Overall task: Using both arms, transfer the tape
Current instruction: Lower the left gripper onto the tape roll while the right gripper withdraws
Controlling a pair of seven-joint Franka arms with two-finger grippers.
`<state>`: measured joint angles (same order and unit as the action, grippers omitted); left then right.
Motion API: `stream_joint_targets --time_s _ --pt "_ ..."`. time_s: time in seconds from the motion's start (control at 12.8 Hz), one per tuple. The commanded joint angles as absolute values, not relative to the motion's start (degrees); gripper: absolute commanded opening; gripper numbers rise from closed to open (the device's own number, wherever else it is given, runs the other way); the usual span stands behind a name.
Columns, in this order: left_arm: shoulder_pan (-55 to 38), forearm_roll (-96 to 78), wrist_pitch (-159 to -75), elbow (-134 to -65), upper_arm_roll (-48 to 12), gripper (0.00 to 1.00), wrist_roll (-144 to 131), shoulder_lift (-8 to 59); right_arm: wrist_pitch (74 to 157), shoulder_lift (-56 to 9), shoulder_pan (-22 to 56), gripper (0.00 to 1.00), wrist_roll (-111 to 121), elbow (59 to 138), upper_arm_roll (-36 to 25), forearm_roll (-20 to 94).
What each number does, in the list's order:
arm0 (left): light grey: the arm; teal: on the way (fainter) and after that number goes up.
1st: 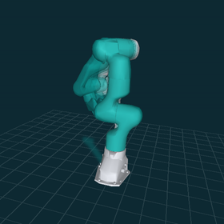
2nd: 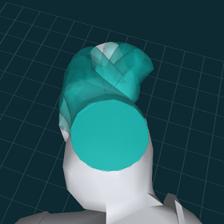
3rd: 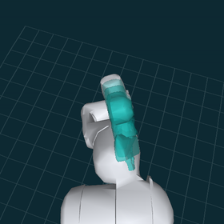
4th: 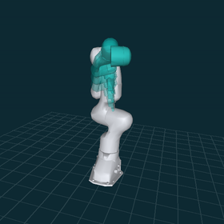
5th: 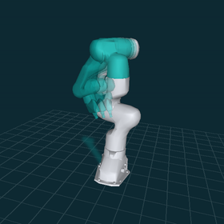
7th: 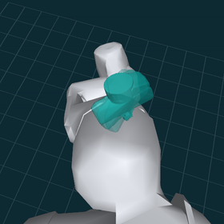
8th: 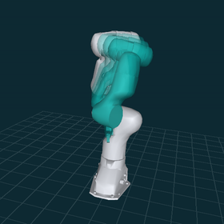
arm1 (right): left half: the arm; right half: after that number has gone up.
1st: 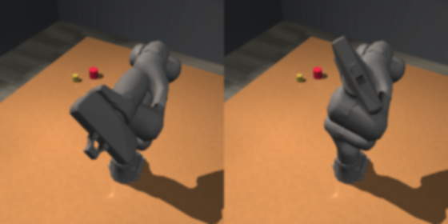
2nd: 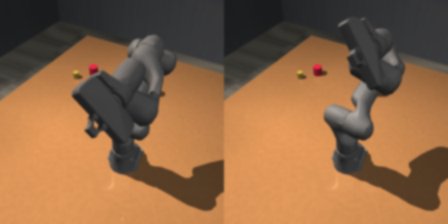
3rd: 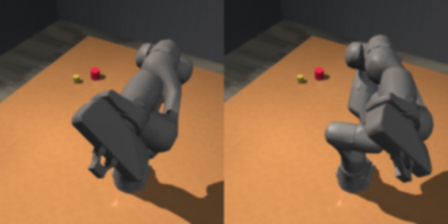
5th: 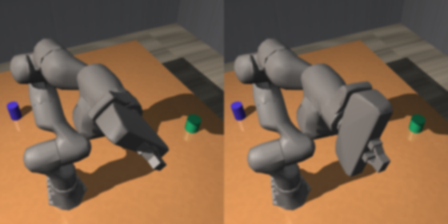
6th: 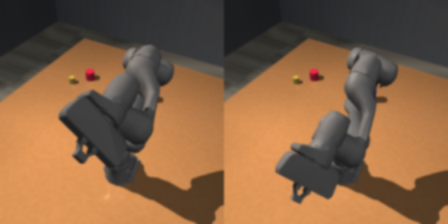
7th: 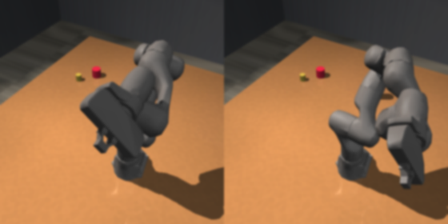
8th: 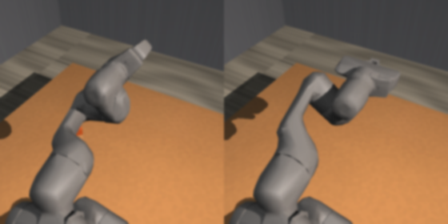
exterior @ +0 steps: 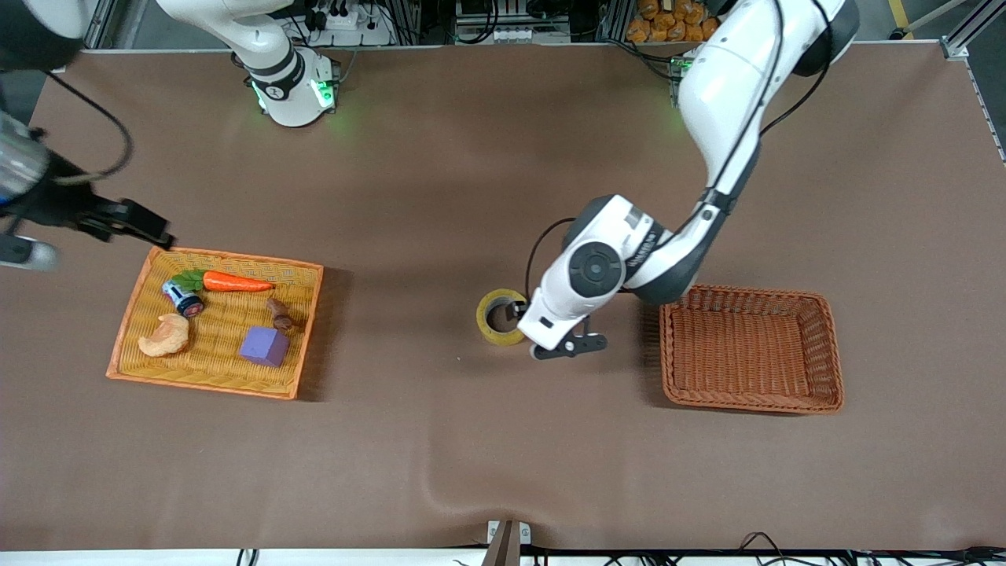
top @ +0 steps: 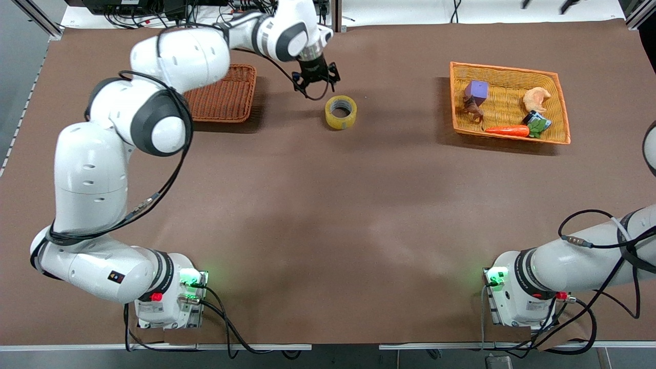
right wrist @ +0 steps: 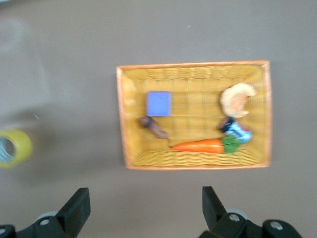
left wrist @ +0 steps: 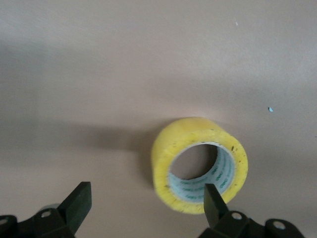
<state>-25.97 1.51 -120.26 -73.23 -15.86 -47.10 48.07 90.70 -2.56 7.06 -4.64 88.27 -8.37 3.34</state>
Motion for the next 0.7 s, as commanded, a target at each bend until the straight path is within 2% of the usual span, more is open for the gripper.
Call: stream_joint_targets --time_s 0.0,0.23,0.31,0.39,0.47,0.55,0.62 --pt "-30.48 1.14 -123.21 -71.63 -12.14 1.00 -48.08 51.41 88.61 0.09 2.12 1.00 3.42 90.18 -7.03 2.20" --pt "-32.43 1.14 -124.36 -71.63 -10.20 1.00 -48.08 53.43 85.08 -0.09 -1.31 1.00 10.34 89.30 -6.94 2.11" --pt "-32.43 0.97 -124.54 -71.63 -10.20 0.78 -48.25 53.70 84.56 0.26 -1.32 1.00 11.33 89.30 -6.94 2.02" --pt "-32.34 0.62 -124.54 -71.63 -10.20 0.35 -50.43 53.70 84.38 1.74 -1.32 1.00 11.69 89.47 -6.94 1.93" --pt "-32.34 0.70 -124.54 -71.63 -10.20 0.06 -53.23 53.79 84.38 2.71 -1.32 1.00 11.86 89.30 -6.94 0.54" --pt "-32.43 0.62 -124.45 -71.72 -10.20 0.00 -55.18 53.96 84.20 3.33 -1.32 1.00 11.95 89.30 -6.94 -1.13" --pt "-32.52 0.88 -124.54 -71.72 -10.20 0.00 -58.15 53.96 84.37 3.25 -1.41 1.00 11.69 89.64 -6.94 -1.49"
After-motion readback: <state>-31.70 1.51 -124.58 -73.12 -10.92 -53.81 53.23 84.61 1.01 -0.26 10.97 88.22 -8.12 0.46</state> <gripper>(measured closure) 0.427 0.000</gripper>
